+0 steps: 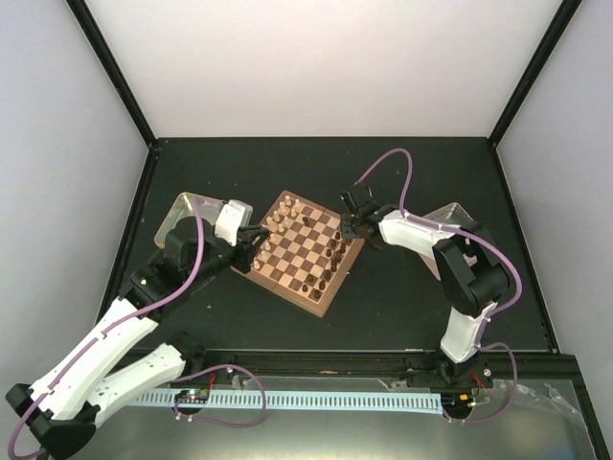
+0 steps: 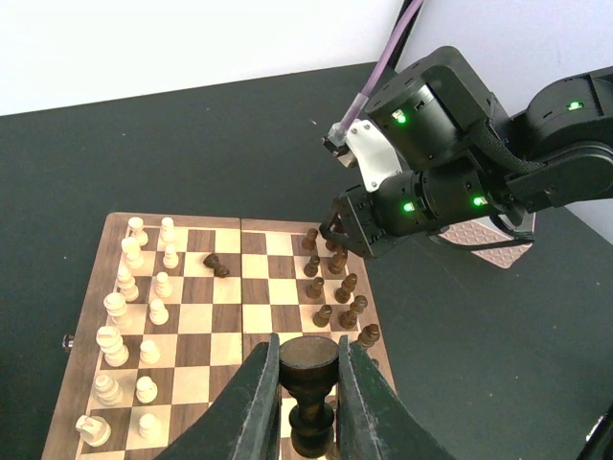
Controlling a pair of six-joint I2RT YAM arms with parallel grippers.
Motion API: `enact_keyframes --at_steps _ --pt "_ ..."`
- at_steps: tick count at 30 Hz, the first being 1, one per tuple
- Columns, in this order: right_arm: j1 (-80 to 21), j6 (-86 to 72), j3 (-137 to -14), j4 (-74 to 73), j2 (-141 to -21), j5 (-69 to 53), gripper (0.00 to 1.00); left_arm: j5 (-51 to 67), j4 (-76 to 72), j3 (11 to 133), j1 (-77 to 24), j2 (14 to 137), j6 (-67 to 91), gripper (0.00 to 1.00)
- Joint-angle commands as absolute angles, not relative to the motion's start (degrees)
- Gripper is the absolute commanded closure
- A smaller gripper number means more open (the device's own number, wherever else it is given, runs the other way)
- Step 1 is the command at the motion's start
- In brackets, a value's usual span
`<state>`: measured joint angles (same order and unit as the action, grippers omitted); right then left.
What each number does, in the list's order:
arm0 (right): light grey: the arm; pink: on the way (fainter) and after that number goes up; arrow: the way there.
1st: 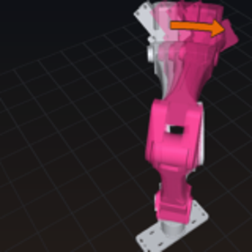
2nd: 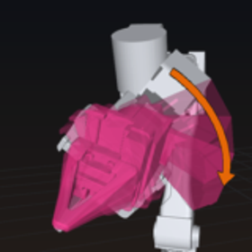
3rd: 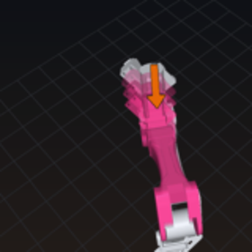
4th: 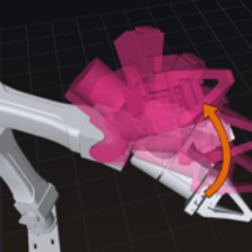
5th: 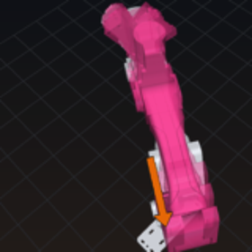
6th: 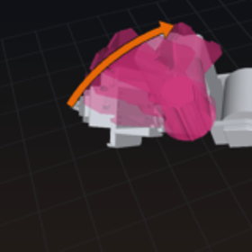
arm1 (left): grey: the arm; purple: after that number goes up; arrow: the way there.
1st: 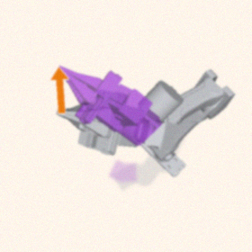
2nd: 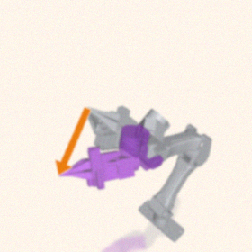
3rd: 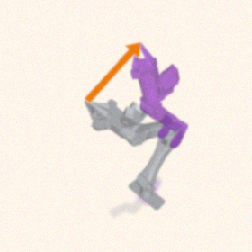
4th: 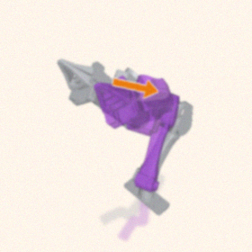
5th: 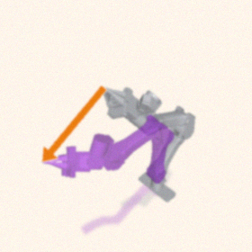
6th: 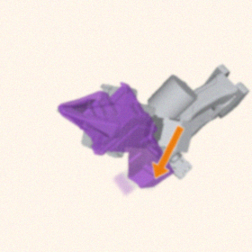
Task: Set up the chess pieces on the board
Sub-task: Place the chess piece on the chessboard.
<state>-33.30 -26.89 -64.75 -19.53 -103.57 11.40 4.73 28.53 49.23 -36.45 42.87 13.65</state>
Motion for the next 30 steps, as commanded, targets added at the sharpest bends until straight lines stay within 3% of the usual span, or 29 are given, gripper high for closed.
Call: enact_keyframes --at_steps 1,8,15,22,30 --pt "-32.87 -26.87 -66.57 -19.94 -103.27 11.91 0.72 5.70 28.39 49.71 -36.14 43.06 12.95 0.90" --pt "-32.63 -27.21 -67.26 -22.87 -95.31 11.36 0.53 7.93 27.48 49.67 -36.21 43.87 13.79 0.90" --pt "-32.34 -23.82 -65.16 -23.40 -83.92 -2.82 0.47 15.55 22.83 49.21 -36.20 47.00 16.36 0.90" --pt "-33.02 -24.45 -49.71 -3.51 -71.58 -22.90 0.47 16.97 18.27 49.44 -36.12 52.25 28.49 0.90" --pt "-41.16 -20.14 -34.86 19.43 -58.87 -14.96 0.47 18.99 4.96 43.84 -34.93 53.72 62.06 0.87"
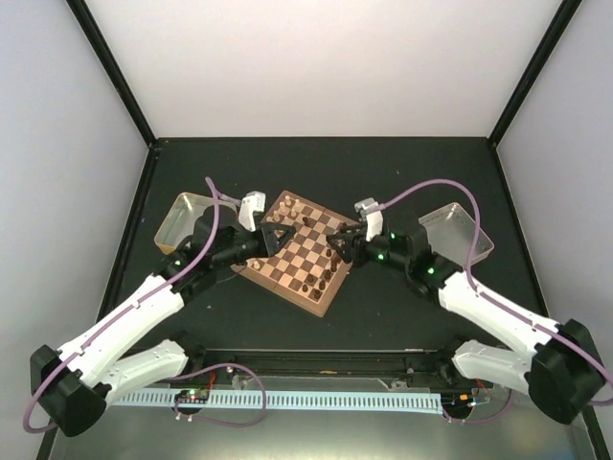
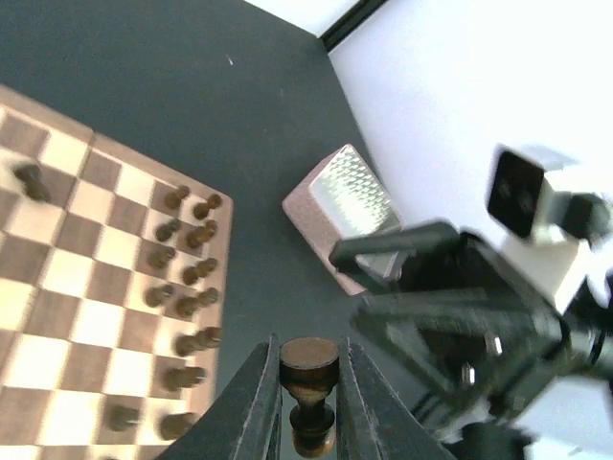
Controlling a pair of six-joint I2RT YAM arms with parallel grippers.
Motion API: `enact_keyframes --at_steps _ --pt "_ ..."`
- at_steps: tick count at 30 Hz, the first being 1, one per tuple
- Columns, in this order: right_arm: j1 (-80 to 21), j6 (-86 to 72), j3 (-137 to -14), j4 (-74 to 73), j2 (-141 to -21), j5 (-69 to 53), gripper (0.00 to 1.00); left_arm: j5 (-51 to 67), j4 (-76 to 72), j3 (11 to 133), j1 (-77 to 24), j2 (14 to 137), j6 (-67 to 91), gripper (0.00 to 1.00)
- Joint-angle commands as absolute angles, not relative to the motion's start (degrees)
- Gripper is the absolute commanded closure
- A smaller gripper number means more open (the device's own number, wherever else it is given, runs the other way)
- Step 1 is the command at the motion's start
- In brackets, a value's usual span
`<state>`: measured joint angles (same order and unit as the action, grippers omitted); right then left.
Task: Set up the chess pieces on the board
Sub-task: Place the chess piece on the chessboard.
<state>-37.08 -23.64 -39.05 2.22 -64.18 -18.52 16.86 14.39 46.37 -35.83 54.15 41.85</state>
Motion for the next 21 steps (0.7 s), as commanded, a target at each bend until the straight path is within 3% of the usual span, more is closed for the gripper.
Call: enact_keyframes --at_steps 1,9,21 --pt "-42.72 -19.23 -33.54 22.22 -57.91 -12.75 0.47 18.96 3.31 42.79 -34.83 53.28 65.67 0.86" --pt "-51.00 -10.61 -32.71 35.52 -59.84 -5.34 0.46 25.84 -8.80 37.71 -34.62 54.62 88.08 0.87" --pt "-54.17 -5.05 -35.17 33.52 -64.92 -4.67 0.50 29.52 -14.42 35.03 -34.63 55.80 95.43 0.86"
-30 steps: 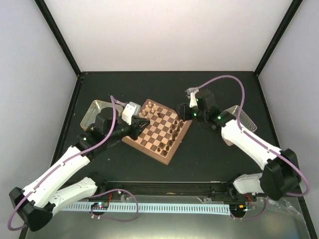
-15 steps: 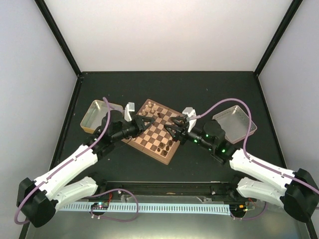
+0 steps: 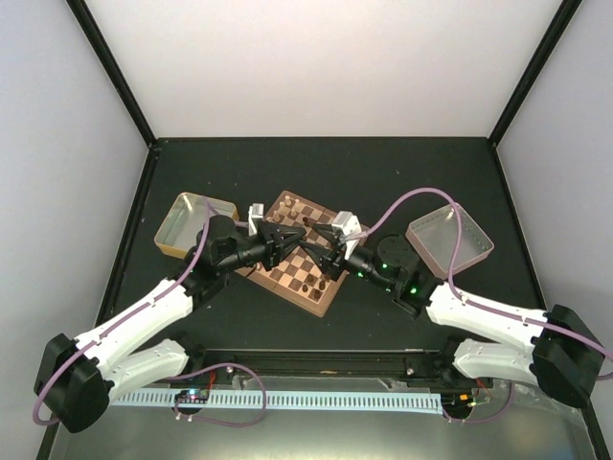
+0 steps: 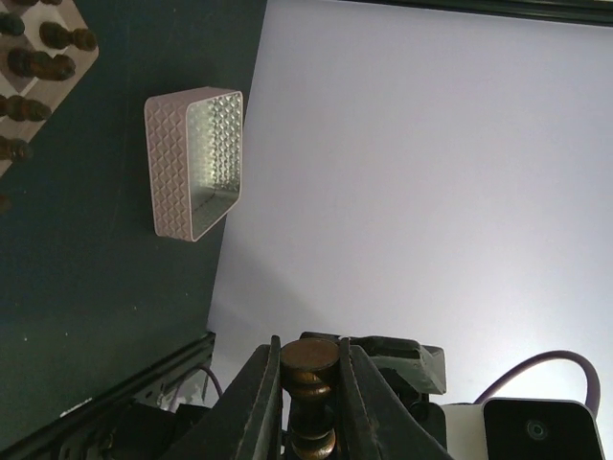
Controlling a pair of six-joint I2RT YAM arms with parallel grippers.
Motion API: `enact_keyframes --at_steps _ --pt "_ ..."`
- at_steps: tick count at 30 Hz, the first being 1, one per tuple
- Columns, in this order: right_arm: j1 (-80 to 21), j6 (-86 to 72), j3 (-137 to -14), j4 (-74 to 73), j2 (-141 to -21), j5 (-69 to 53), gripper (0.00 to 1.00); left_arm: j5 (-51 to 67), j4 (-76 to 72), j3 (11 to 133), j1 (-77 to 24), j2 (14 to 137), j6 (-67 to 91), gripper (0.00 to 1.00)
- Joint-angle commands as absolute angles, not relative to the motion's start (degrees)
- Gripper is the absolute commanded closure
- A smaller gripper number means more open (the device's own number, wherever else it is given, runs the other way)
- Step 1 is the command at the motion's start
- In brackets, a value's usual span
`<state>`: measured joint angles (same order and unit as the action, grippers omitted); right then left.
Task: Set up the chess pieces on the board
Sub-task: Place the chess piece on the chessboard.
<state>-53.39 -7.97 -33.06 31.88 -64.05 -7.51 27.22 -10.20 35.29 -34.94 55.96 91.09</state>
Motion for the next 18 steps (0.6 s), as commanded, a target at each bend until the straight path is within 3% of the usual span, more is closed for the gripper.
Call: enact_keyframes --at_steps 1,9,14,18 --pt "-54.27 -4.69 -35.56 32.92 -65.33 -4.25 0.51 29.50 -14.43 34.93 -34.56 55.77 95.58 0.86" --pt "-55.90 -3.21 -36.52 31.03 -68.36 -1.01 0.61 30.30 -17.42 33.53 -34.63 56.10 97.07 0.86" --pt "-56.16 -2.72 -36.19 30.94 -68.81 1.05 0.77 30.56 -18.56 32.79 -34.58 55.83 97.93 0.86" --pt "-56.40 -1.80 -36.13 30.18 -69.16 3.13 0.76 30.81 -20.38 32.61 -34.62 55.76 98.81 0.86"
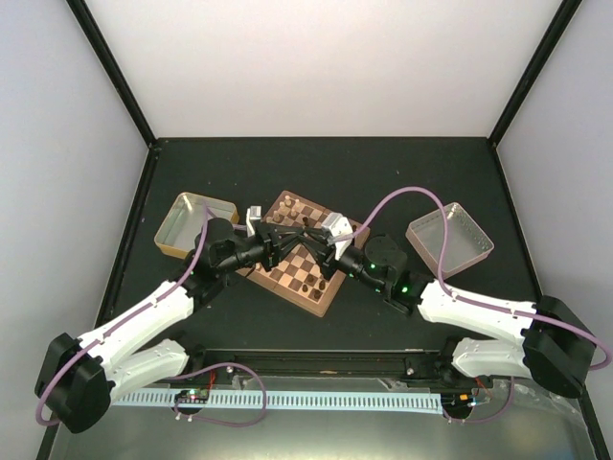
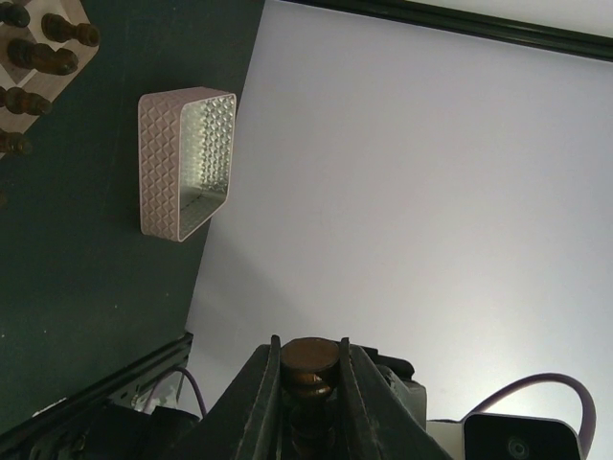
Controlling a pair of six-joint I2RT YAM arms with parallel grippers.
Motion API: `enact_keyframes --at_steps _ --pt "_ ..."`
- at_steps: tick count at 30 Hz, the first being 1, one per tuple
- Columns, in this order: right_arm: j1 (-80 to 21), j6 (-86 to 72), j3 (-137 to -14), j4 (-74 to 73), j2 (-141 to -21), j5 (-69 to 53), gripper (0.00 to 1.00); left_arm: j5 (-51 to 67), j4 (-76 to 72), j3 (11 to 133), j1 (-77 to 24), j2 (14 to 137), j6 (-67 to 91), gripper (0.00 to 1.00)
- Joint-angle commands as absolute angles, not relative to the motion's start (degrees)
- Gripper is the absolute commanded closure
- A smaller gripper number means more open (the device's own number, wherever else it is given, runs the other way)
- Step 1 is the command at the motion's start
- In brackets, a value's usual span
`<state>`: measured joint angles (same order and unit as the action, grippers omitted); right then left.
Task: Set up the chess pieces on the board
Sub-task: Place the chess piece on the chessboard.
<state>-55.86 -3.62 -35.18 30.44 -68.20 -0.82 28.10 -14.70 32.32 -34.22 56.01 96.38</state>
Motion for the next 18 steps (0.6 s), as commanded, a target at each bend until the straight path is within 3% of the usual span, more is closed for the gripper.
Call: enact_keyframes --at_steps 1,5,12,18 --pt "-56.42 -1.69 -36.05 30.03 -69.25 3.54 0.72 30.83 -20.07 32.94 -34.63 55.77 98.67 0.85" --pt "-56.56 -1.90 -36.01 29.76 -69.08 4.83 0.67 30.97 -20.31 33.06 -34.63 55.91 98.90 0.85" --pt "-57.36 -0.98 -35.88 29.83 -70.20 5.05 0.72 31.00 -21.98 33.04 -34.62 56.39 99.60 0.85" --pt "-57.56 -0.37 -35.37 30.71 -69.51 3.07 0.68 31.68 -22.60 32.88 -34.57 56.74 99.85 0.85"
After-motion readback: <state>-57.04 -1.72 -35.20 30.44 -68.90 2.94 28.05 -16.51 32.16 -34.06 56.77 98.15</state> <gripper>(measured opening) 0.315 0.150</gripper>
